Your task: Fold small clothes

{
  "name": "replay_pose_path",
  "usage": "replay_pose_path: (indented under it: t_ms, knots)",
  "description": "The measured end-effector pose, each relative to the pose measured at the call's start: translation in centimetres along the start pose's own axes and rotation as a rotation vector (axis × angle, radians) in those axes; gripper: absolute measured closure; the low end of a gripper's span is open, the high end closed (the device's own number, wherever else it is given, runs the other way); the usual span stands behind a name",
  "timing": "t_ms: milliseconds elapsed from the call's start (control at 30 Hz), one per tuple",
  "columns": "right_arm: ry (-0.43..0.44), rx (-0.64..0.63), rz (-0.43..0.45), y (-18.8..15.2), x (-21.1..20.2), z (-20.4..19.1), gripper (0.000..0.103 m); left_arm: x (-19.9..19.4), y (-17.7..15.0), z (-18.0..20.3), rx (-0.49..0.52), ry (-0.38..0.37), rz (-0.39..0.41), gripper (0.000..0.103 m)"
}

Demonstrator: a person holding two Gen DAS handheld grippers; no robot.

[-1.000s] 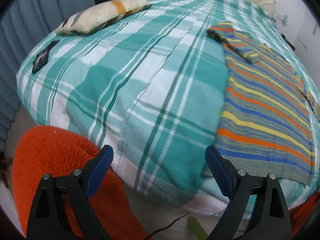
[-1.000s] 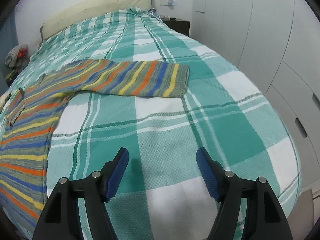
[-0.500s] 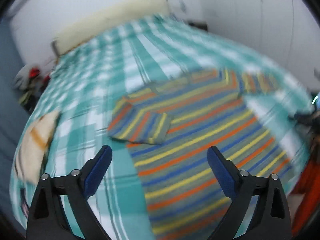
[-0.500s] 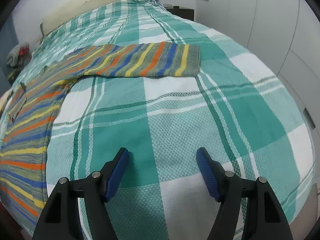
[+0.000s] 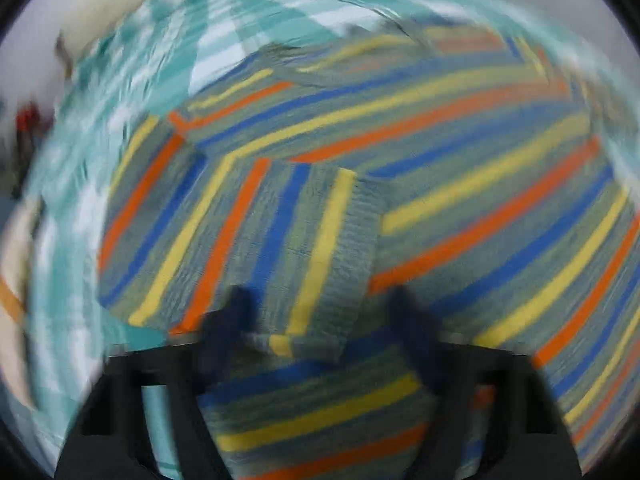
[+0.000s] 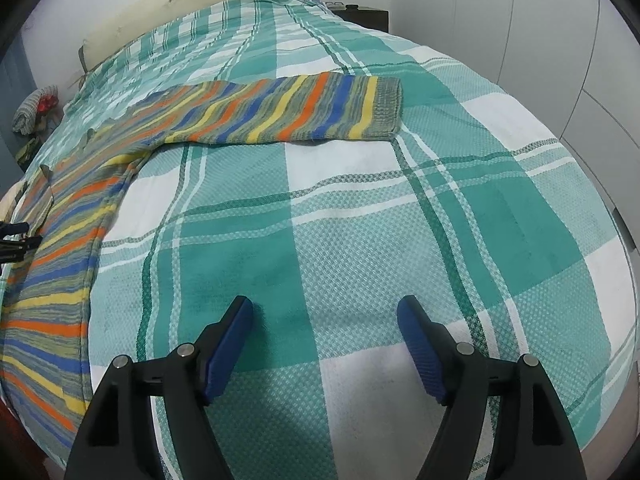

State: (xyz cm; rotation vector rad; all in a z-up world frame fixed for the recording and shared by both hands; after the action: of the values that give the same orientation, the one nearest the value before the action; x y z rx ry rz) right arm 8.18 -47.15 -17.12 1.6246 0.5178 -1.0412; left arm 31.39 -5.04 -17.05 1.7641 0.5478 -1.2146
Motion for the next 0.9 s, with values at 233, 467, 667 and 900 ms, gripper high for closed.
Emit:
replay_pose_path:
  t_ms: [233,467,667,900]
  knots:
    - [-0.006,-0.004,0.001,0.0,0.1,-0.1,0.025,-7.7,-0.9,-13.3,-0.46,-0.087,0.195,0.1]
    - [-0.024,-0.014,0.002,0.0,0.5,-0.5,0.02,-6.6,-8.1,-28.5,-0.931,0.105,0.15,0.1]
    - [-0.051,-0.028,0.007,-0.2,0.7,-1.0,0.018,-3.3,-11.0,-28.6,-0.971,0.141,0.071,0.101]
    - [-0.061,-0.038,0.006,-0.3,1.0,-1.1,0.018,-2.0,-14.5,-31.4,-1.083,0.161,0.019,0.098]
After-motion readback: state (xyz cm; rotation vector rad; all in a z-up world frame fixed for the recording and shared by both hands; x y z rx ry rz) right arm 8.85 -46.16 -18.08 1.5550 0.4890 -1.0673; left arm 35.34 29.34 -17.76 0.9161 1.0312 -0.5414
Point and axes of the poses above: each gripper's, at about its wrist camera, not at the fingertips, and x roughly the way its jaws point, z to its right, y to its top, the point moved 2 cm from there along x, roughly the way its jaws point, and after that the axes turned 1 degree about x, right-handed, at the moved point
